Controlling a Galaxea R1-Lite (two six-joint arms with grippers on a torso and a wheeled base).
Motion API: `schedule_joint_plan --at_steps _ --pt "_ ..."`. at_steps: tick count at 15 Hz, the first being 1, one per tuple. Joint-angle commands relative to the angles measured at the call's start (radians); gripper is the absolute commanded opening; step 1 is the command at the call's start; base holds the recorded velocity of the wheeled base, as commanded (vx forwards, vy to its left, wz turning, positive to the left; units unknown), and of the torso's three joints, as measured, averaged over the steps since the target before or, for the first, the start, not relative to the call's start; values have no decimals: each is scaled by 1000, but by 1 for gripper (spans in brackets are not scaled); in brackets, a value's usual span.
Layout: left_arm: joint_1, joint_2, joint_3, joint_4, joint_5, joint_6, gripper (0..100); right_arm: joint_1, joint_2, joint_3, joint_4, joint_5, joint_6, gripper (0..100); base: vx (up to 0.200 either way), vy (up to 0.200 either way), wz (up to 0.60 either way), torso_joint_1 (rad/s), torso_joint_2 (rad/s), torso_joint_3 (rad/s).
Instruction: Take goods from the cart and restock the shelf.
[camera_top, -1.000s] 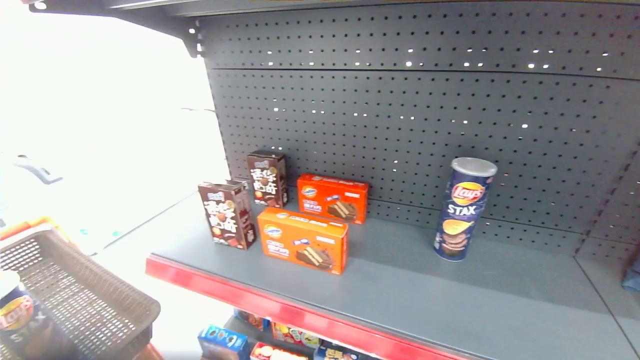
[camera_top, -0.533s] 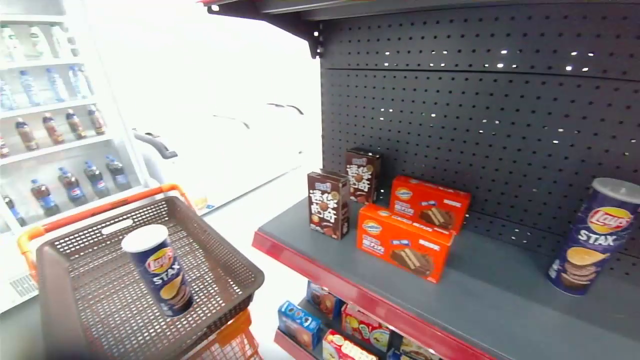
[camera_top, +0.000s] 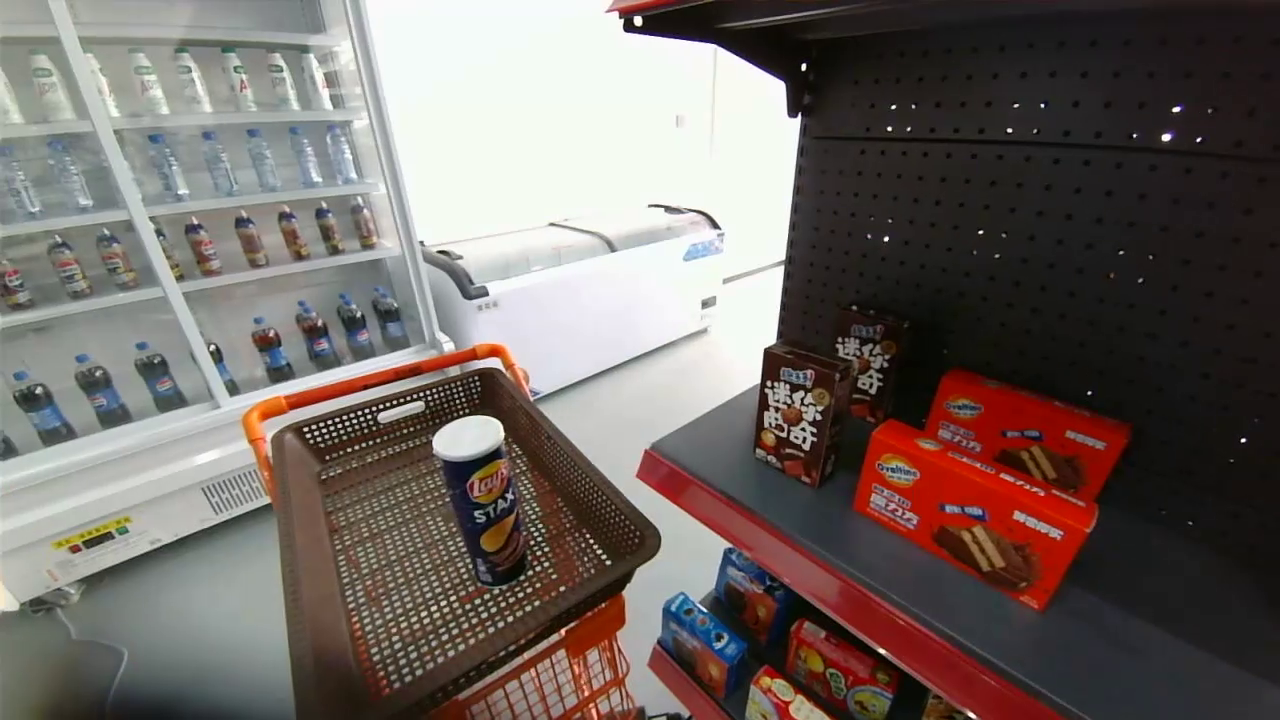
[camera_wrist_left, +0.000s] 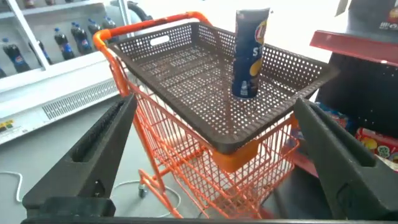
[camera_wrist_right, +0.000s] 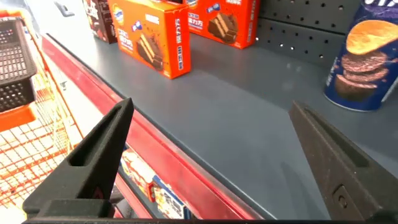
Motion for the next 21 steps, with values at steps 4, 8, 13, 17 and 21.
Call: schedule_joint_plan --at_steps 4,8,13,17,21 --pt "-8 297 -362 117 -3 67 100 -2 1 0 0 0 0 100 0 0 0 0 0 0" --pt "-26 595 -482 120 -26 82 100 0 1 0 0 -1 0 100 0 0 0 0 0 0" --pt "-36 995 -497 -129 -113 75 100 -2 1 0 0 0 0 100 0 0 0 0 0 0" --pt "-34 1216 -551 -210 -120 79 100 -2 1 0 0 0 0 100 0 0 0 0 0 0" --pt "-74 1398 -554 -339 -149 79 100 0 1 0 0 0 0 100 0 0 0 0 0 0"
